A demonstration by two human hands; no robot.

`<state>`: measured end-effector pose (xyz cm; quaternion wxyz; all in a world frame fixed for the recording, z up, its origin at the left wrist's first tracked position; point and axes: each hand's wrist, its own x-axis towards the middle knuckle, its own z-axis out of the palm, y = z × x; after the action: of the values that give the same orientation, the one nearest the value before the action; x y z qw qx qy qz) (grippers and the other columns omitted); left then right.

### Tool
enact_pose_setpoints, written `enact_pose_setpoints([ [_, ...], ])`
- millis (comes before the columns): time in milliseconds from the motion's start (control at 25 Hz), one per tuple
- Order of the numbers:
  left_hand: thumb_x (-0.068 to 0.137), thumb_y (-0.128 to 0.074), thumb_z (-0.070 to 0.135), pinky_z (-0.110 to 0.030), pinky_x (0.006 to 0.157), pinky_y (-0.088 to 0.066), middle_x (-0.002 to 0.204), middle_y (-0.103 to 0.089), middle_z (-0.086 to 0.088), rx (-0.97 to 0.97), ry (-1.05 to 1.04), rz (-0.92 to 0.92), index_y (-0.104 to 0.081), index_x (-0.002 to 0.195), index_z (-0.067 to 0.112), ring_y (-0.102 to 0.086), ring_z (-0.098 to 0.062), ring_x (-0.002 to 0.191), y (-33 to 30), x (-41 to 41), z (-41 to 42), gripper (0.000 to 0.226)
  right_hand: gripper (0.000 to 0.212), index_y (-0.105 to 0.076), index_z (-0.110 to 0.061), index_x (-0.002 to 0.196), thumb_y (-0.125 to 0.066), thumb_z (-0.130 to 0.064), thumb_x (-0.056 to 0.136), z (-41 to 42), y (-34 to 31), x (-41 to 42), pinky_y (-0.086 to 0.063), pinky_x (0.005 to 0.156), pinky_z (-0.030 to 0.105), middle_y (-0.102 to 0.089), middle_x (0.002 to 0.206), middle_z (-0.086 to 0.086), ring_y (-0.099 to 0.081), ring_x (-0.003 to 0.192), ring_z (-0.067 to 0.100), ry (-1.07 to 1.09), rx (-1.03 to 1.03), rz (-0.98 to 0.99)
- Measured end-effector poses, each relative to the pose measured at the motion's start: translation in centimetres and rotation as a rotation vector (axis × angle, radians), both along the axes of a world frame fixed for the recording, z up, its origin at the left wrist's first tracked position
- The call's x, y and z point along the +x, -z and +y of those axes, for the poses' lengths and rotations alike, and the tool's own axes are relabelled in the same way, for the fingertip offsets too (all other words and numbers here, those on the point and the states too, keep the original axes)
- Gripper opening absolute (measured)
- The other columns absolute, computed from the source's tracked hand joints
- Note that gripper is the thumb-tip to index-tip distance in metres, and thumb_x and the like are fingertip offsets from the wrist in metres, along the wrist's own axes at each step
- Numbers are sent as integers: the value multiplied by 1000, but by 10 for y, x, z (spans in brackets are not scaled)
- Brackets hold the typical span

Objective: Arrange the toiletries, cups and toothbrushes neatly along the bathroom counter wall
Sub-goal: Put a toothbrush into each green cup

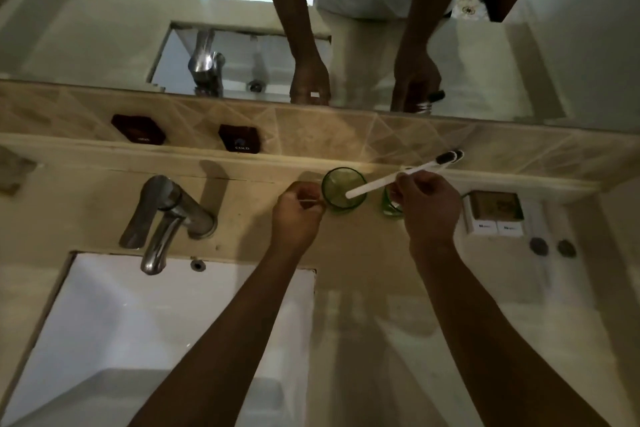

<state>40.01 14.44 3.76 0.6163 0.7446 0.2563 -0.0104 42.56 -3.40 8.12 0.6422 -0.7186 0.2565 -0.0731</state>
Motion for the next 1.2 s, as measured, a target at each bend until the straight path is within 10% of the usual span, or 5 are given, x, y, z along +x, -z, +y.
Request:
enact_pose_setpoints([
  [440,76,-72,7,-51,91,-57,97,-75,5,-127,-34,-54,-72,97,28,-71,-22,95,23,5,-5,30,17,-78,-13,89,-71,-28,86,41,44,25,-60,63,49,-75,70,7,-67,56,24,-170,-266,62],
  [680,80,-70,-7,-51,90,-57,97,-72,1,-119,-33,-66,-68,100,23,-70,-23,95,23,7,-6,35,20,-78,-8,82,-67,-23,90,40,45,23,-42,47,10,-60,47,-4,-55,38,1,-165,-309,40],
  [1200,83,-68,-5,-45,86,-59,99,-71,-2,-111,0,-65,-68,106,25,-68,-27,95,18,5,-6,38,24,-76,-7,73,-67,-22,89,38,50,21,-41,43,22,-61,46,1,-51,33,8,-174,-252,90],
])
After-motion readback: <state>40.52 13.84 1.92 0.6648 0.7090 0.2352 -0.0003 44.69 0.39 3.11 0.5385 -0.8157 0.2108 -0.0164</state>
